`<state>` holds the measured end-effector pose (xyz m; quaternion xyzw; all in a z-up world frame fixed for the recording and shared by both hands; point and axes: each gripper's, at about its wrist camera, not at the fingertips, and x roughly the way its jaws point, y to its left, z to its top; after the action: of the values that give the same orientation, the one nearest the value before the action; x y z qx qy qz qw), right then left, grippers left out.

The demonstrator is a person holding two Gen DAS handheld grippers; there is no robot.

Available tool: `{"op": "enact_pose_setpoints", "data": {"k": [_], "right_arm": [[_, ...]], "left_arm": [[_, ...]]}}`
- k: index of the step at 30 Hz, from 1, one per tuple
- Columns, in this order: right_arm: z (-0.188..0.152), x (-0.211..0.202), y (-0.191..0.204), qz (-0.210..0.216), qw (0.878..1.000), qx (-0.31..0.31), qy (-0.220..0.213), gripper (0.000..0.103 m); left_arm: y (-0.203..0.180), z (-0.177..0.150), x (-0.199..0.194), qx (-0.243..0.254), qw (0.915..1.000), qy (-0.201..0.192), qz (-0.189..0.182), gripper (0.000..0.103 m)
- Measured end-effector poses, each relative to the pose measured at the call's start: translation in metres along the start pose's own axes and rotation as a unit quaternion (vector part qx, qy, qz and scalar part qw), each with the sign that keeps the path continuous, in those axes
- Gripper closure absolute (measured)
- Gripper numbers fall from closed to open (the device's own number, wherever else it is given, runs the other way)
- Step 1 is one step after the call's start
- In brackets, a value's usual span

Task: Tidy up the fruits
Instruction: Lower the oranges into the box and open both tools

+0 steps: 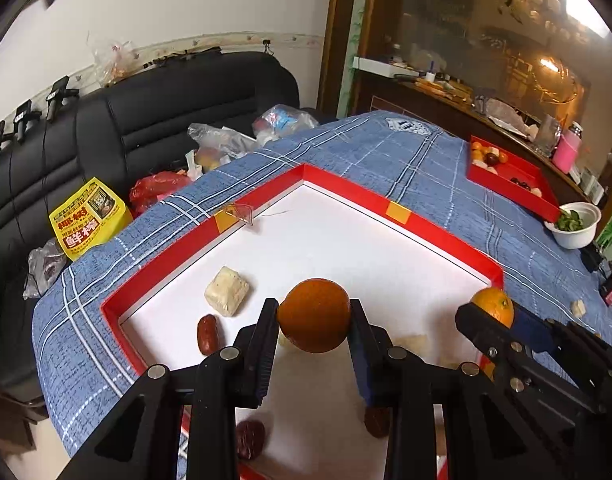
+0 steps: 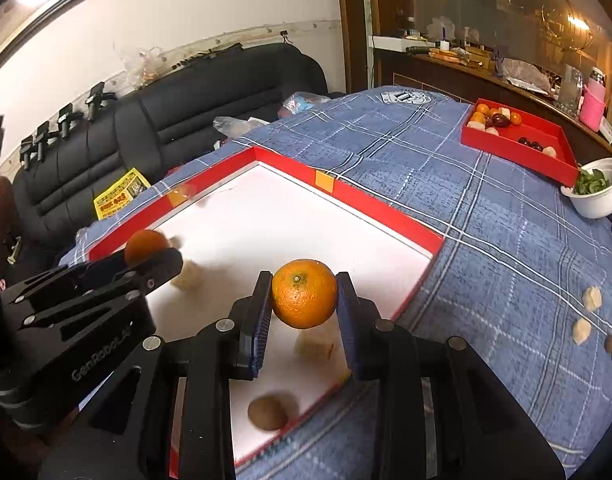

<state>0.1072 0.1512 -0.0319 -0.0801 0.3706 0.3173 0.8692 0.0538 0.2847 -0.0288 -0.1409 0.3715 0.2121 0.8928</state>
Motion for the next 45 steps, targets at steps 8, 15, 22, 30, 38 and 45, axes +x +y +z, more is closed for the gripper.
{"op": "enact_pose_setpoints", "data": {"k": [8,15,22,30,38,45], "right_arm": [[0.011,0.027,-0.002,-0.003,1.0,0.009,0.015,0.073],[0.015,0.046,-0.004,-0.005,0.999,0.015,0.033,0.072],[0.014,0.043,-0.004,-0.023,0.999,0.008,0.043,0.04],[0.007,-0.001,-0.006,-0.037,0.999,-0.013,0.023,0.04],[-0.04,-0.085,-0.063,-0.088,0.996,-0.006,-0.025,0.04],[-0.111,-0.132,-0.206,-0.185,0.974,0.127,-0.013,0.041]], "left_arm": [[0.007,0.004,0.013,-0.006,0.9999,0.006,0.013,0.071],[0.012,0.006,0.024,-0.018,0.9994,0.019,0.022,0.07],[0.031,0.005,0.028,-0.07,0.994,0.066,0.052,0.045],[0.047,0.002,-0.011,-0.166,0.9828,0.063,0.053,0.039],[-0.022,-0.025,-0.067,-0.113,0.9931,-0.027,-0.01,0.035],[-0.131,-0.065,-0.058,0.05,0.995,0.007,-0.086,0.034]]}}
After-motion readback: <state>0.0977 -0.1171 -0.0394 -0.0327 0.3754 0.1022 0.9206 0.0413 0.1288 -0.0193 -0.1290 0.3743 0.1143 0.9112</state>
